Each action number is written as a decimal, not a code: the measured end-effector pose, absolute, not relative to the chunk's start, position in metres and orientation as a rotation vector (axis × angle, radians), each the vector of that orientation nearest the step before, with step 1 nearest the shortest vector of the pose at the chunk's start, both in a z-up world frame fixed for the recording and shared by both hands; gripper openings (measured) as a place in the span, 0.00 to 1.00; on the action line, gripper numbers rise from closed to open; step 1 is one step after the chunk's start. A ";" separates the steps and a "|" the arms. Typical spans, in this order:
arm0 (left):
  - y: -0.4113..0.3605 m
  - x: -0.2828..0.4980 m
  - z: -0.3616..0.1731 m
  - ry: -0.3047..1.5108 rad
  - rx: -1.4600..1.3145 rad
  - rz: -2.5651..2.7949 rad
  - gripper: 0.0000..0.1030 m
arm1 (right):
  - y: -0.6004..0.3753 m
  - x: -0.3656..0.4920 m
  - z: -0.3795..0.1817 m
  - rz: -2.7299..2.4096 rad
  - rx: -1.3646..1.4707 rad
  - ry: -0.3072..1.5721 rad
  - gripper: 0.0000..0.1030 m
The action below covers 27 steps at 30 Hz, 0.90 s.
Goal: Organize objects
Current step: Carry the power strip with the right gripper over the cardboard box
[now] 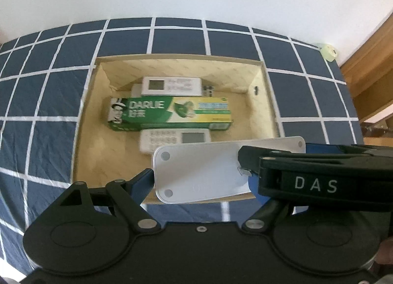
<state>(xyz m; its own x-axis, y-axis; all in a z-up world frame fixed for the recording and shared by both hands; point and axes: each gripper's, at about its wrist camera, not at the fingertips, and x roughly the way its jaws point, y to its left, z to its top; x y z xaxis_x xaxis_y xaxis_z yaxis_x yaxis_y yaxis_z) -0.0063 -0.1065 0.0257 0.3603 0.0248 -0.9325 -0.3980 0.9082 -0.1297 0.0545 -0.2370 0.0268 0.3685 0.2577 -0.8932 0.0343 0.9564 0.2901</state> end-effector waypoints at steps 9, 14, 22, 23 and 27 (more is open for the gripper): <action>-0.059 0.002 0.011 1.214 -0.377 0.214 0.80 | -0.201 0.077 0.016 0.075 0.291 1.221 0.83; -0.035 0.017 -0.006 1.240 -0.405 0.197 0.80 | -0.191 0.102 0.004 0.056 0.283 1.253 0.83; -0.010 0.042 -0.049 1.323 -0.444 0.179 0.80 | -0.187 0.139 -0.036 0.038 0.287 1.342 0.83; -0.006 0.045 -0.056 1.337 -0.451 0.177 0.80 | -0.186 0.142 -0.042 0.037 0.286 1.354 0.83; 0.004 0.053 -0.077 1.384 -0.458 0.168 0.80 | -0.187 0.153 -0.066 0.027 0.301 1.403 0.83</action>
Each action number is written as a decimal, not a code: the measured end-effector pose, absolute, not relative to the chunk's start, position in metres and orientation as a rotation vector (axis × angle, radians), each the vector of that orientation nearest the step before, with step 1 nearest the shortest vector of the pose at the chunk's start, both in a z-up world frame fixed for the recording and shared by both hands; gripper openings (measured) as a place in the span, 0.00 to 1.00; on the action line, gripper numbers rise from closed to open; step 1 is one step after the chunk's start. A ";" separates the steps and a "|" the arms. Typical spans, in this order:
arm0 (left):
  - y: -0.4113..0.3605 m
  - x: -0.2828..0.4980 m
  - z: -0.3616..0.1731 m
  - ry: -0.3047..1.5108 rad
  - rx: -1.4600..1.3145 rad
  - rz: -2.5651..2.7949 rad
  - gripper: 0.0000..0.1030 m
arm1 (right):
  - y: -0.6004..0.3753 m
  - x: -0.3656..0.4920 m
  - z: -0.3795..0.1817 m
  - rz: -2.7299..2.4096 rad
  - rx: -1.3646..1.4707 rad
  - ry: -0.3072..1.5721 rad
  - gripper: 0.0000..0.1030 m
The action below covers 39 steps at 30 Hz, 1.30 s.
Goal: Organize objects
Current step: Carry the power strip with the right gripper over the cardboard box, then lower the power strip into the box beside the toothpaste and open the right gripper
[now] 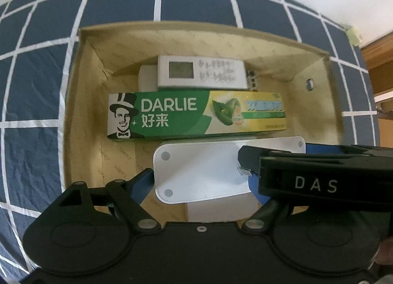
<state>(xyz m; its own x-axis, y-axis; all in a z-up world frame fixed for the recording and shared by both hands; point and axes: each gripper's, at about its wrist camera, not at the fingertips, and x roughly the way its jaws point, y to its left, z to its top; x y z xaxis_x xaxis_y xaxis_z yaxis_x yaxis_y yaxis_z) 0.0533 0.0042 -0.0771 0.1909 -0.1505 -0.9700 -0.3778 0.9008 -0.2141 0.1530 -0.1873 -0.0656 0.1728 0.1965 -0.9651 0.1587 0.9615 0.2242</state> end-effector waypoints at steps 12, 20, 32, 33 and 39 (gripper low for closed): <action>0.014 0.064 -0.104 1.429 -0.473 0.162 0.79 | -0.186 0.167 -0.096 0.015 0.311 1.458 0.83; 0.013 0.064 -0.113 1.441 -0.484 0.152 0.79 | -0.186 0.169 -0.104 0.006 0.310 1.480 0.84; 0.013 0.063 -0.106 1.425 -0.468 0.182 0.87 | -0.189 0.171 -0.101 0.026 0.315 1.471 0.85; 0.012 0.062 -0.104 1.421 -0.461 0.188 0.88 | -0.189 0.171 -0.100 0.024 0.317 1.470 0.85; 0.011 0.052 -0.088 1.393 -0.444 0.226 0.90 | -0.196 0.166 -0.088 0.022 0.330 1.437 0.85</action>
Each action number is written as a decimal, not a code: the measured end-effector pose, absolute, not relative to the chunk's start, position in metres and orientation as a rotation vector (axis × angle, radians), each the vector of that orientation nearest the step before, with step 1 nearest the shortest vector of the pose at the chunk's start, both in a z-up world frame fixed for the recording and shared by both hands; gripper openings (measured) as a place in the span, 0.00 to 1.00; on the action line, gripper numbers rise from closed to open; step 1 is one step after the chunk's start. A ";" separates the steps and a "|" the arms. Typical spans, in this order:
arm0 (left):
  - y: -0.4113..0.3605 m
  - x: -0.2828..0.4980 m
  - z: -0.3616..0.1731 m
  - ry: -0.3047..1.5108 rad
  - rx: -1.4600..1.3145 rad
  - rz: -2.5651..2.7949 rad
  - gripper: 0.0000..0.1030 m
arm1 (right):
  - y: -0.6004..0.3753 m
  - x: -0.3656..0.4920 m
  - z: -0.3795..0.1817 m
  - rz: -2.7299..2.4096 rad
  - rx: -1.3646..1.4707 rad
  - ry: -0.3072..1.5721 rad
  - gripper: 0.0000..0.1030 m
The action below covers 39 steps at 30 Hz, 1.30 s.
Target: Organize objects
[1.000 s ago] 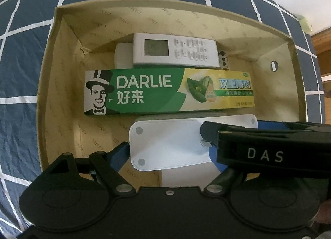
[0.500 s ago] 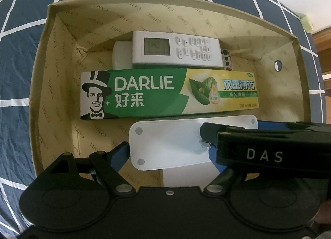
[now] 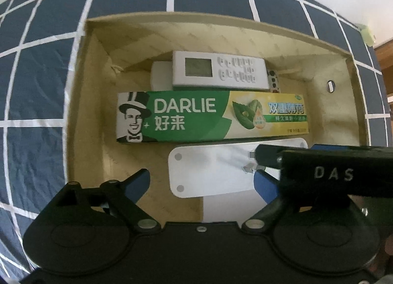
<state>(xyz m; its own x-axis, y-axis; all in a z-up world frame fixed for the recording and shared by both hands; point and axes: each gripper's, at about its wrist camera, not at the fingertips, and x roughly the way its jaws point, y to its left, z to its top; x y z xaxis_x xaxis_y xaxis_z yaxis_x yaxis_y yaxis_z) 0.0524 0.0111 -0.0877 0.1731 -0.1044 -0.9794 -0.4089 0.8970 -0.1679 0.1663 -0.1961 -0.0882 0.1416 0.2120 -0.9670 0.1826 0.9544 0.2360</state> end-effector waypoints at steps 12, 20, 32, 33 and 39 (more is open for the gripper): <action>-0.006 0.019 -0.040 1.310 -0.377 0.327 0.99 | -0.219 0.131 -0.032 0.049 0.305 1.285 0.92; -0.012 -0.009 -0.010 1.252 -0.350 0.411 1.00 | -0.228 0.095 -0.001 0.067 0.267 1.215 1.00; -0.028 -0.033 0.013 1.214 -0.297 0.466 1.00 | -0.240 0.054 0.016 0.062 0.247 1.193 1.00; -0.029 -0.034 0.014 1.210 -0.297 0.472 1.00 | -0.241 0.051 0.017 0.062 0.247 1.192 1.00; -0.037 -0.042 0.015 1.216 -0.291 0.478 1.00 | -0.245 0.038 0.016 0.055 0.252 1.198 1.00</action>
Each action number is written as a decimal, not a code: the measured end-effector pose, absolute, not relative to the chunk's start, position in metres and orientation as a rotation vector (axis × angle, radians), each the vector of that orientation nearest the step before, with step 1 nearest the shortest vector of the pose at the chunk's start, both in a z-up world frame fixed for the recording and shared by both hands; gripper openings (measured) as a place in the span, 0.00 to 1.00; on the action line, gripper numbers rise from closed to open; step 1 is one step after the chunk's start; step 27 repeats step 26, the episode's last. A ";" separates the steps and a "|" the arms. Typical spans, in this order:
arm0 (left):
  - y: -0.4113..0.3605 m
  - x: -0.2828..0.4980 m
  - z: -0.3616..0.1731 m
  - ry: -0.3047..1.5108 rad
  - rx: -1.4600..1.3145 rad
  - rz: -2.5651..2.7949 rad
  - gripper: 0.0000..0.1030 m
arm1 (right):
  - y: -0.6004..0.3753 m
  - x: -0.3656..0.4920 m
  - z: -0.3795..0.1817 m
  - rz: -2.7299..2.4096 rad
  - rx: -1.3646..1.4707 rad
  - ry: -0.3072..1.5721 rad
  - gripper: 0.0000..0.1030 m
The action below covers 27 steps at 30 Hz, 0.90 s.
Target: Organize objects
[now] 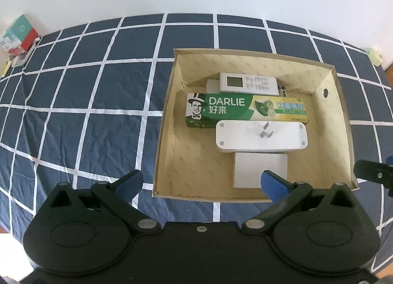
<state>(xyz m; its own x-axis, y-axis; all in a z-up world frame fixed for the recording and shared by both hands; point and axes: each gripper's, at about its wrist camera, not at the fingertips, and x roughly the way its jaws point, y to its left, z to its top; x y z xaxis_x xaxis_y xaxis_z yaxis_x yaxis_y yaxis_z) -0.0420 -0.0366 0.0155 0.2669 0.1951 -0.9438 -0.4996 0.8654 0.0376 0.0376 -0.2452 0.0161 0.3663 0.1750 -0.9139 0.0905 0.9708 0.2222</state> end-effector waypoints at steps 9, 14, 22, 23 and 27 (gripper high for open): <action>-0.042 -0.049 0.017 1.215 -0.276 0.472 1.00 | -0.245 0.026 0.015 0.055 0.249 1.207 1.00; -0.042 -0.051 0.017 1.217 -0.277 0.475 1.00 | -0.244 0.023 0.014 0.050 0.250 1.211 1.00; -0.040 -0.054 0.017 1.223 -0.268 0.476 1.00 | -0.242 0.020 0.013 0.049 0.248 1.215 1.00; -0.040 -0.054 0.017 1.223 -0.266 0.478 1.00 | -0.241 0.020 0.013 0.048 0.247 1.215 1.00; -0.039 -0.055 0.017 1.224 -0.266 0.482 1.00 | -0.240 0.020 0.012 0.047 0.247 1.217 1.00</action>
